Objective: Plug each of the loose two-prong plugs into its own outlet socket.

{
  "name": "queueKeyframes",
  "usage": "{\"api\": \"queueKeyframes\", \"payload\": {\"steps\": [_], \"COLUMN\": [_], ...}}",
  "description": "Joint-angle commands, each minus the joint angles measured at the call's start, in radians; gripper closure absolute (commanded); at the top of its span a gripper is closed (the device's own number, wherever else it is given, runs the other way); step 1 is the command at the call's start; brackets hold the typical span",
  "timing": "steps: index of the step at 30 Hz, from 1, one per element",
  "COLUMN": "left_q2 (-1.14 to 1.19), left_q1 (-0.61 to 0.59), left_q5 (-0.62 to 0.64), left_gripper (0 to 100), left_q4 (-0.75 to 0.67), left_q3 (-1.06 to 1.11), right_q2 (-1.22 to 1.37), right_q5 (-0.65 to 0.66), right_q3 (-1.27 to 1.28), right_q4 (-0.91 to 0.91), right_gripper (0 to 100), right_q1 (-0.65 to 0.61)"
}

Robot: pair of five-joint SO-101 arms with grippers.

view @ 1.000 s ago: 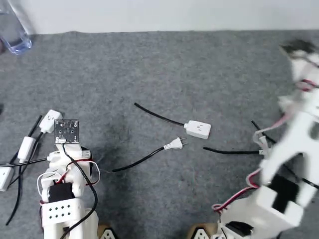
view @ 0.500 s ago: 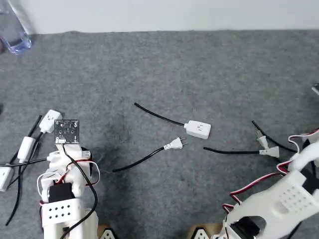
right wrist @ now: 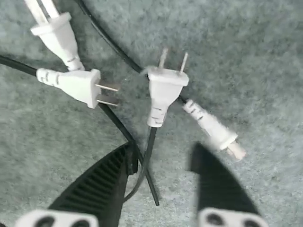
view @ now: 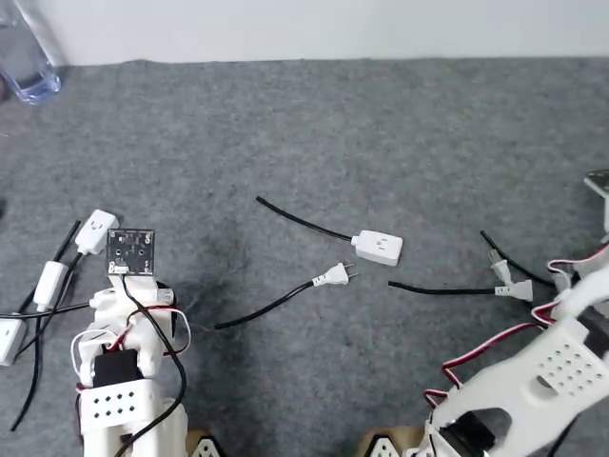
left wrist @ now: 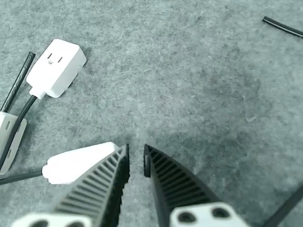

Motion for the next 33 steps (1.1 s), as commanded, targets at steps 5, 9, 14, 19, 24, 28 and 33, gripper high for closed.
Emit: {"api": "queueKeyframes", "payload": {"steps": [5,9,14,19,24,28,33], "left_q2": [-0.012,-0.012,-0.012,-0.012,-0.012,-0.012,-0.012], "left_q1": [0.003,0.003,0.003,0.003,0.003,0.003,0.003], "left_q5": [-0.011,-0.011,-0.011,-0.011,-0.011,-0.011,-0.011], "left_gripper": [94,94,94,94,94,94,94], "left_q4": [-0.015,-0.015,-0.015,-0.015,-0.015,-0.015,-0.015], "left_q3": [-0.004,-0.004,-0.004,-0.004,-0.004,-0.004,-0.004], "right_q2": [-0.091,-0.13,-0.131,-0.128,-0.12,-0.12,-0.12], "right_q5": [0.008,-0.006,-0.014,-0.014,-0.009,-0.006,-0.005], "right_q3": [-0.02,0.017,0.127,0.209,0.307,0.371,0.376], "right_q4": [0.127,0.188,0.183,0.163,0.044,-0.048,-0.096], "right_gripper": [65.5,65.5,65.6,65.6,65.6,65.6,65.6], "right_q1": [-0.099,-0.163,-0.239,-0.269,-0.271,-0.271,-0.274]}}
